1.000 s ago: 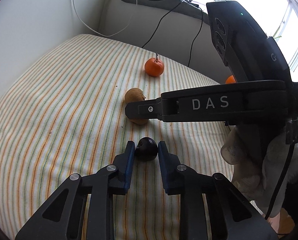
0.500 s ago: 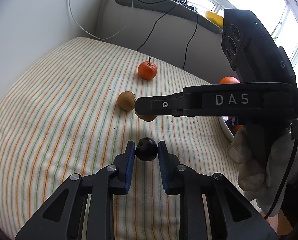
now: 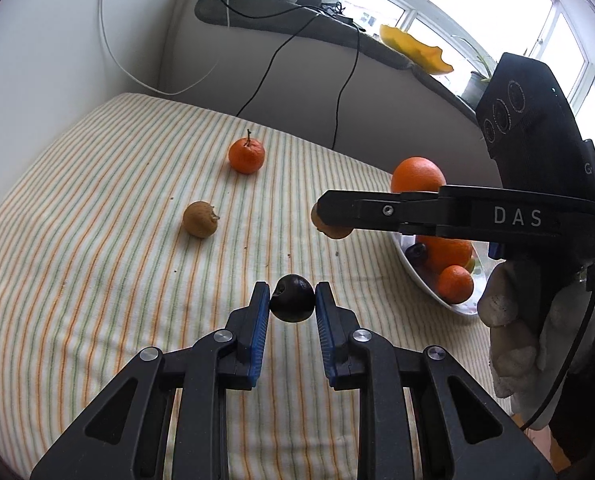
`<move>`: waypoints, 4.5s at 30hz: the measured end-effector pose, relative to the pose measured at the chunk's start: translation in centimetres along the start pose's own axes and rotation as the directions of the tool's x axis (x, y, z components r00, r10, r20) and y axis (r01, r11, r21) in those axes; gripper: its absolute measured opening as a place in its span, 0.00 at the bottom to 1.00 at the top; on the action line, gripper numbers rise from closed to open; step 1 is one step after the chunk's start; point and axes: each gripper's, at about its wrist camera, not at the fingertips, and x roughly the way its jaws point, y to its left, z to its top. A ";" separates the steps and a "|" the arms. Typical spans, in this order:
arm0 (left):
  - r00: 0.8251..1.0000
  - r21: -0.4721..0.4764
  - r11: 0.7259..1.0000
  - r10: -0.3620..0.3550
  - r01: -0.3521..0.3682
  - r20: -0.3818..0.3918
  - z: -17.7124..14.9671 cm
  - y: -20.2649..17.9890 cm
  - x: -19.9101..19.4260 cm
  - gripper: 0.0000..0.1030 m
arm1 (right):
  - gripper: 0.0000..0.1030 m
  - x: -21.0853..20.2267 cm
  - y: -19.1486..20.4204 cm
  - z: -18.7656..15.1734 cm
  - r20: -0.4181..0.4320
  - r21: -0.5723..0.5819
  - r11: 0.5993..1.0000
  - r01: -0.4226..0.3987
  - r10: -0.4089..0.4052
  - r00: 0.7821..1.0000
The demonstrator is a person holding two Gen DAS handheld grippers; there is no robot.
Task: Organize fruits
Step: 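Lift the brown fruit and dark plum with both tools toward the plate, then lower both fruits onto the plate and open both tools, then withdraw both open tools from the plate toward the remaining fruit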
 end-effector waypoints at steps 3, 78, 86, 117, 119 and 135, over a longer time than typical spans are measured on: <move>1.000 0.017 1.000 -0.015 0.015 0.002 0.3 -1.1 0.1 0.21 | 0.28 -1.7 -0.5 -0.6 0.033 0.009 1.000 0.010 -0.011 0.999; 0.978 0.389 0.899 -0.158 0.199 -0.135 0.7 -21.7 8.2 0.25 | 0.28 -12.6 -17.1 -5.6 0.175 0.277 0.949 0.149 -0.203 0.964; 0.980 0.380 0.905 -0.157 0.192 -0.121 0.8 -21.5 8.0 0.40 | 0.57 -13.0 -16.8 -5.6 0.194 0.266 0.949 0.166 -0.222 0.956; 0.988 0.297 0.943 -0.152 0.153 -0.026 1.1 -16.1 4.3 0.59 | 0.80 -14.5 -10.9 -4.8 0.314 0.127 0.948 0.291 -0.316 0.895; 0.988 0.290 0.945 -0.154 0.152 -0.016 1.2 -15.5 3.9 0.59 | 0.80 -14.3 -10.2 -4.6 0.324 0.109 0.950 0.291 -0.311 0.894; 0.997 0.132 0.991 -0.041 0.031 0.072 2.3 -7.2 1.3 0.66 | 0.89 -10.5 -4.4 -1.3 0.296 -0.050 0.931 0.361 -0.331 0.896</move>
